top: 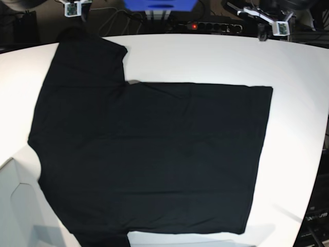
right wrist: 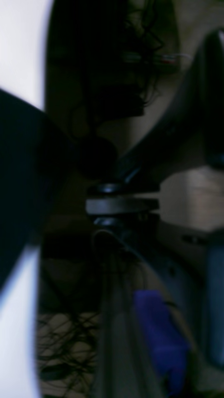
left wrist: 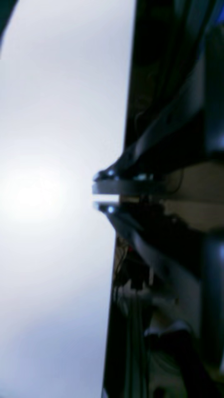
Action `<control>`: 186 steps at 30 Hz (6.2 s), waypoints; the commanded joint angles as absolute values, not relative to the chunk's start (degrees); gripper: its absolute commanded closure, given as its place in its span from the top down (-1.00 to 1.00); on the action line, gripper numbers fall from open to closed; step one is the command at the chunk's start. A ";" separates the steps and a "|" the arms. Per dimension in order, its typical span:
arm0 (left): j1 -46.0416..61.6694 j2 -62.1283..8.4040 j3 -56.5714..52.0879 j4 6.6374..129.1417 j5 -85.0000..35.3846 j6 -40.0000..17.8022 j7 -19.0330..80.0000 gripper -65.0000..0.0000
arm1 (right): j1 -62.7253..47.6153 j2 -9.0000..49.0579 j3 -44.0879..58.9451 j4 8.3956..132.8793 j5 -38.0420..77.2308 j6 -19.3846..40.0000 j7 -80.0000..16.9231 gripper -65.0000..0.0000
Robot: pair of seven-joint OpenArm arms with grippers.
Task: Fold the T-shirt properly
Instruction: 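Lower both grippers onto the two hem corners of the black T-shirt, then grasp the hem corners with both grippers and lift them, then carry the hem with both grippers across the shirt toward the collar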
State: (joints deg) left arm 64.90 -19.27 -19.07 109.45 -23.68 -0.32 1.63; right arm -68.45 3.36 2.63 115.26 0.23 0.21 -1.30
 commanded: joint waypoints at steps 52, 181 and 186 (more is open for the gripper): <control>26.33 -17.19 -19.91 85.14 -37.49 -0.40 12.09 -1.00 | -58.42 5.41 7.96 115.21 0.40 1.27 -1.01 -0.12; -6.20 -17.54 -20.18 72.22 -36.79 -0.13 12.53 -1.00 | 27.56 16.22 15.96 59.03 8.40 28.00 -18.77 -1.00; -6.55 -17.36 -20.18 71.78 -36.79 -0.22 12.53 -1.00 | 27.47 16.22 15.96 59.03 8.40 28.00 -18.77 -1.00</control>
